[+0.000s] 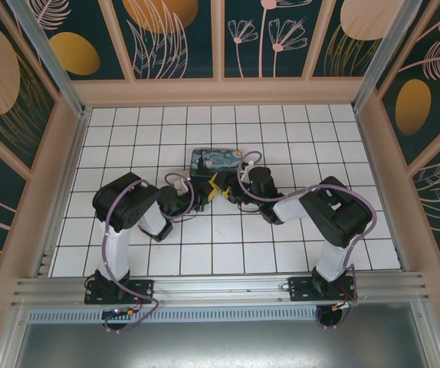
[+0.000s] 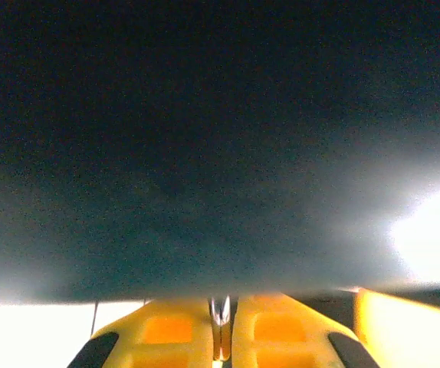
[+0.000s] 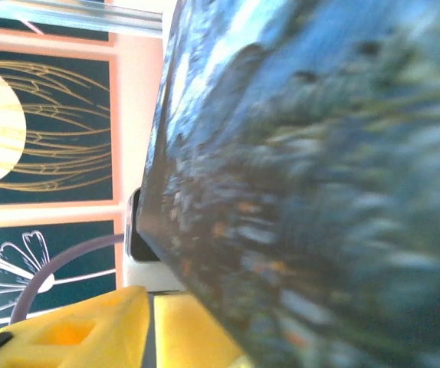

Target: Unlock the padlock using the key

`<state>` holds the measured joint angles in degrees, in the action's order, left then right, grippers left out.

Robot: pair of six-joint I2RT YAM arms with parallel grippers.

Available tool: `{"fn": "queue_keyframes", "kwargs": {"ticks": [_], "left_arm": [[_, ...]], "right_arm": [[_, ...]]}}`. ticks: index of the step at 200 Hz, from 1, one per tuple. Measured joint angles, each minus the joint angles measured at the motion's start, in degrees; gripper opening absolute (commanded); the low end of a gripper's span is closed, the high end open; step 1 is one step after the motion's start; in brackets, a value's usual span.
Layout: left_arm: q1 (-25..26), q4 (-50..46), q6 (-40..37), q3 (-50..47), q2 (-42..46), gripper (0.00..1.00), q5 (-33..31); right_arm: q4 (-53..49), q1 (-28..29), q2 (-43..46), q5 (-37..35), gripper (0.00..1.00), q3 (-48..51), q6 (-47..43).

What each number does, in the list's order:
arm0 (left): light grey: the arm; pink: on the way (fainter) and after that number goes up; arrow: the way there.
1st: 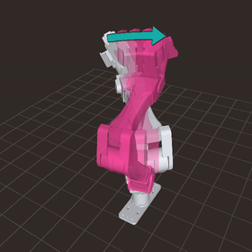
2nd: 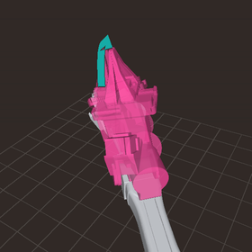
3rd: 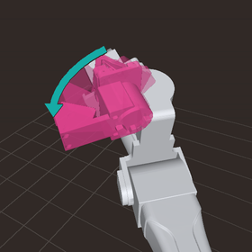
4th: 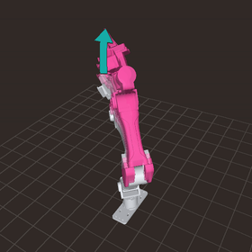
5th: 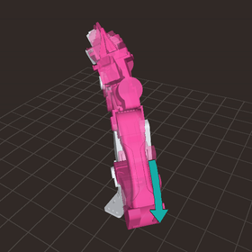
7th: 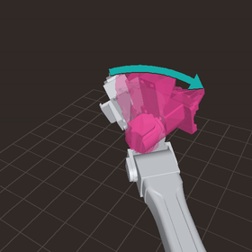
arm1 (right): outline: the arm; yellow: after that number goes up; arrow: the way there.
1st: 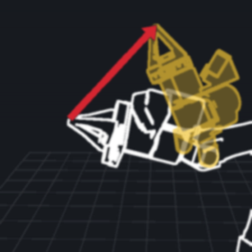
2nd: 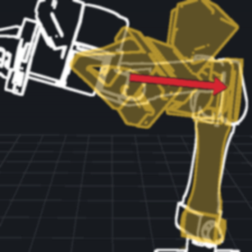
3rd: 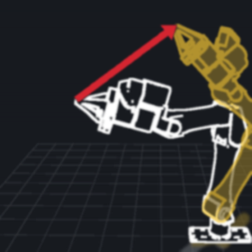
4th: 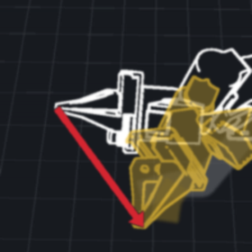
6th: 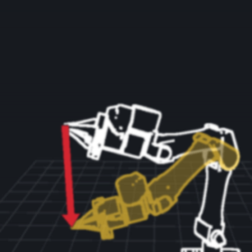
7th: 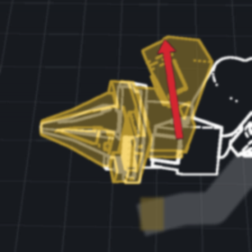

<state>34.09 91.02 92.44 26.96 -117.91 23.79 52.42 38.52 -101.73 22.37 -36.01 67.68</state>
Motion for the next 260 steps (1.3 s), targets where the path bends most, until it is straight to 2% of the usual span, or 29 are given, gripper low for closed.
{"fn": "queue_keyframes", "kwargs": {"ticks": [31, 64, 104, 144, 191, 220, 260], "left_arm": [[0.0, -0.2, -1.4, 0.0, 0.0, 0.00, 2.7], [0.0, -1.9, -3.3, 0.0, 0.0, 0.00, 5.3], [-0.4, -4.3, -5.5, 0.0, 0.2, 0.00, 7.3], [-0.9, -6.0, -6.7, 0.0, 1.1, 0.00, 8.5], [-0.9, -9.2, -7.4, 0.4, 3.0, 0.00, 9.5], [-0.9, -10.9, -7.3, 1.0, 3.3, 0.00, 10.4], [-0.9, -13.1, -7.4, 1.3, 3.3, 0.00, 11.0]], "right_arm": [[-0.9, 0.4, 3.4, 0.6, 0.72, 2.8, -1.6], [-4.3, 1.0, 7.4, 2.8, 0.75, 6.1, -4.2], [-15.0, 1.6, 14.1, 2.5, 0.75, 8.7, -8.5], [-27.3, 1.7, 21.4, -2.2, 0.73, 8.8, -14.5], [-38.5, 4.0, 27.9, -14.3, 0.65, 7.3, -26.9], [-41.2, 10.1, 28.7, -25.7, 0.59, 5.5, -37.4], [-41.7, 17.4, 28.4, -40.2, 0.53, 5.4, -47.4]]}}
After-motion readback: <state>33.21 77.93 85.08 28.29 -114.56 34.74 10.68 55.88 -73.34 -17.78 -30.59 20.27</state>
